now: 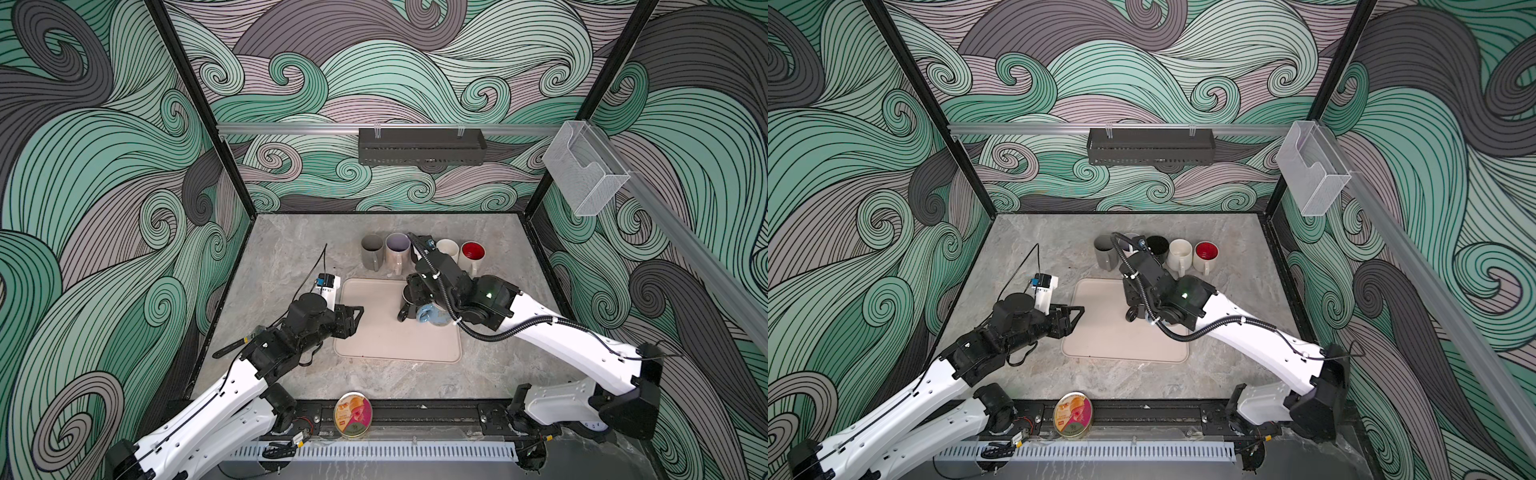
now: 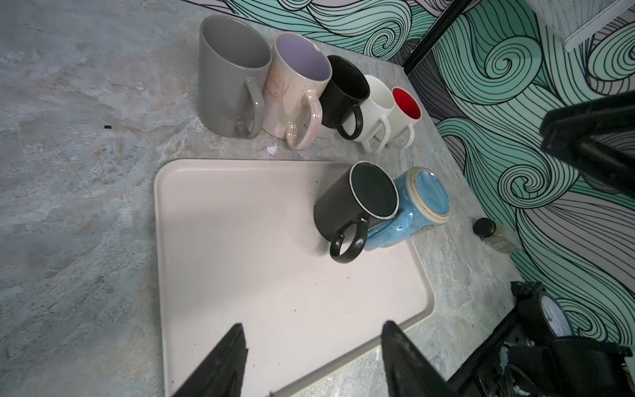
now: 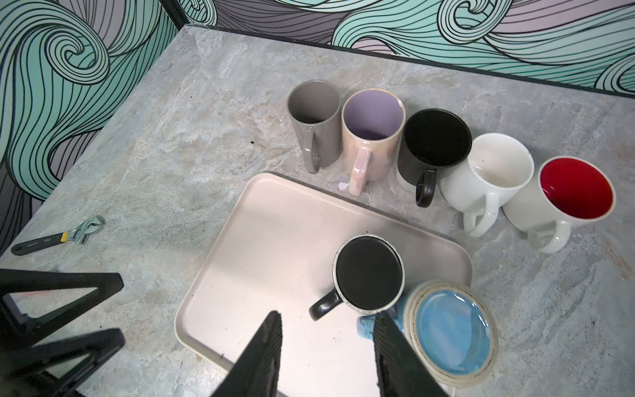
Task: Turn the mug right side up
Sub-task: Place the mug at the top-center of the table, then pick up the mug from the tray.
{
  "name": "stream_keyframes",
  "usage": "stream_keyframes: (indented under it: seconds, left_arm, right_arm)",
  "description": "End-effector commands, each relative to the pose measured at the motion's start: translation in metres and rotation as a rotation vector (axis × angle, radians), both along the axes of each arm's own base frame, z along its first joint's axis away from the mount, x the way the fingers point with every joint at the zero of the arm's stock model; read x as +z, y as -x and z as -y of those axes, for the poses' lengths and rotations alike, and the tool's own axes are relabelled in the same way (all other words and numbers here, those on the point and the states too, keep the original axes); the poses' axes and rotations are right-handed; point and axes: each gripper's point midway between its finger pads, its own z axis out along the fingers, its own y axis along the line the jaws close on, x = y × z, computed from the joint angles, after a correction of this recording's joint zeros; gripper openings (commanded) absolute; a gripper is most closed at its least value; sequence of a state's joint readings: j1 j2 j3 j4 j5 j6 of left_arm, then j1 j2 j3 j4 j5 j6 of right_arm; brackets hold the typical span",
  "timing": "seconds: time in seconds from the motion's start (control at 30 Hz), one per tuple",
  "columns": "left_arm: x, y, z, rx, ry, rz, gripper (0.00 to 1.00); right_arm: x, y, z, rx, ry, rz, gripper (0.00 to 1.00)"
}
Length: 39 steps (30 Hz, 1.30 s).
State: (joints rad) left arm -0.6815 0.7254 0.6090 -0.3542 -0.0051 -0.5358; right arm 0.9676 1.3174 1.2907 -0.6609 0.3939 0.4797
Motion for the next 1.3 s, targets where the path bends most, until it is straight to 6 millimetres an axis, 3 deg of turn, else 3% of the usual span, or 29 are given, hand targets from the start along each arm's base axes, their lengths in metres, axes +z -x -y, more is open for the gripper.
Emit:
stream_keyframes:
  seconds: [0.0, 0.3, 0.57, 0.8, 0.97, 1.13, 1.27]
  left_arm:
    - [-0.013, 0.007, 0.005, -0.021, -0.007, -0.053, 0.58]
    - [-0.03, 0.009, 0.025, -0.066, -0.084, -0.078, 0.46]
    - [-0.039, 0.006, 0.046, -0.102, -0.115, -0.086, 0.46]
    - [-0.044, 0.002, 0.057, -0.139, -0.165, -0.088, 0.53]
    - [-0.046, -0.002, 0.064, -0.154, -0.187, -0.087, 0.64]
    - [-0.047, -0.008, 0.075, -0.184, -0.206, -0.095, 0.69]
    - [-0.05, -0.011, 0.086, -0.218, -0.219, -0.107, 0.64]
  right_arm:
    - [-0.007, 0.007, 0.012, -0.042, -0.028, -0.013, 0.45]
    - [-0.037, 0.022, 0.03, -0.077, -0.04, -0.061, 0.43]
    - [-0.075, 0.035, 0.02, -0.063, -0.024, -0.148, 0.42]
    - [-0.097, 0.049, 0.0, -0.022, -0.008, -0.185, 0.42]
    - [-0.112, 0.06, -0.012, 0.0, 0.012, -0.216, 0.43]
    - [-0.121, 0.062, -0.01, -0.028, -0.006, -0.229, 0.43]
    - [-0.115, 0.061, 0.002, -0.068, -0.025, -0.204, 0.43]
